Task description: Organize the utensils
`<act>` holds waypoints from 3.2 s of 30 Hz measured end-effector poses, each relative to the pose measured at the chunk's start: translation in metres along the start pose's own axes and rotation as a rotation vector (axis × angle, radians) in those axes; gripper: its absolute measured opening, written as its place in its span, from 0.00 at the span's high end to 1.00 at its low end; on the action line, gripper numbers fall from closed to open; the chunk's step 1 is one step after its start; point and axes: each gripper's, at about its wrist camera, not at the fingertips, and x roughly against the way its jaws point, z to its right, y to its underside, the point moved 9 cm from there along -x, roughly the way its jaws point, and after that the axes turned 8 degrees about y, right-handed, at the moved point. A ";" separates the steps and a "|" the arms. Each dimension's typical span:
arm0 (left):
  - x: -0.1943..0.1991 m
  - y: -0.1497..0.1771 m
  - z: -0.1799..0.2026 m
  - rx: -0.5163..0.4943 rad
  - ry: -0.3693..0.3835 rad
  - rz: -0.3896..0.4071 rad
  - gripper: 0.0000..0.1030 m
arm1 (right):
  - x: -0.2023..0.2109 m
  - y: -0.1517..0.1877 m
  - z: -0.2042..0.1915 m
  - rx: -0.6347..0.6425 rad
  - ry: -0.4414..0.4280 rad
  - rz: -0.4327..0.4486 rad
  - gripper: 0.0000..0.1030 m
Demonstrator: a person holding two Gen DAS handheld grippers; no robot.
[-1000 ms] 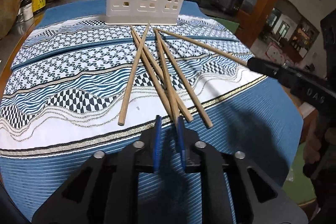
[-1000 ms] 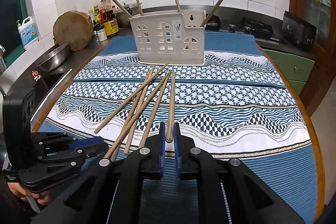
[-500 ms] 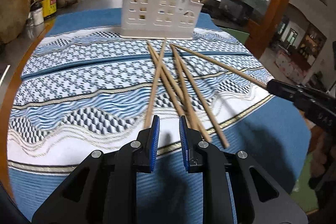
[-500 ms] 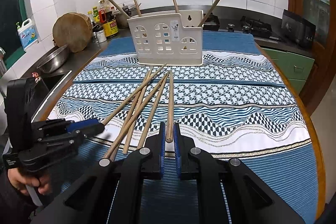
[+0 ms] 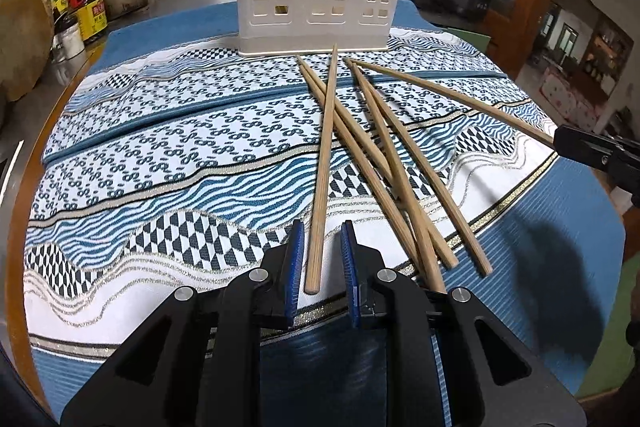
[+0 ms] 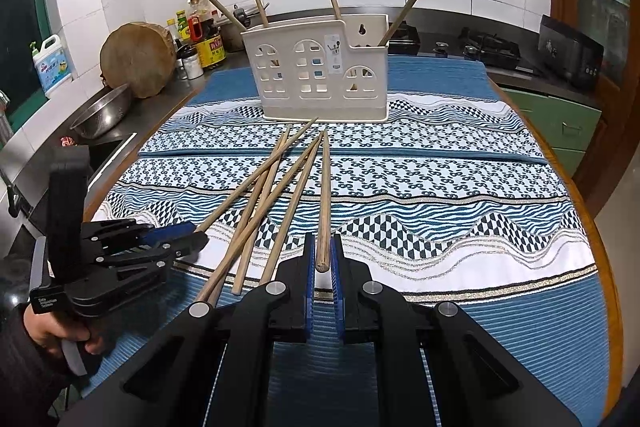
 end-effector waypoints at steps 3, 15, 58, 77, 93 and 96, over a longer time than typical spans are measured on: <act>-0.004 -0.002 0.002 -0.029 -0.028 -0.014 0.82 | -0.001 0.000 0.000 0.001 -0.002 -0.001 0.93; 0.021 -0.022 0.008 -0.006 -0.006 0.029 0.95 | 0.020 -0.024 -0.002 0.024 -0.016 0.058 0.93; 0.127 -0.248 0.021 -0.139 0.096 0.334 0.95 | 0.063 -0.322 0.013 0.193 0.046 0.265 0.94; 0.132 -0.346 -0.018 -0.119 -0.045 0.512 0.95 | -0.024 -0.358 0.013 0.159 0.092 0.248 0.94; 0.096 -0.323 -0.027 -0.080 -0.040 0.420 0.77 | -0.029 -0.322 0.028 0.153 0.095 0.211 0.70; 0.115 -0.318 -0.020 -0.092 -0.048 0.445 0.67 | -0.010 -0.306 0.028 0.156 0.083 0.218 0.69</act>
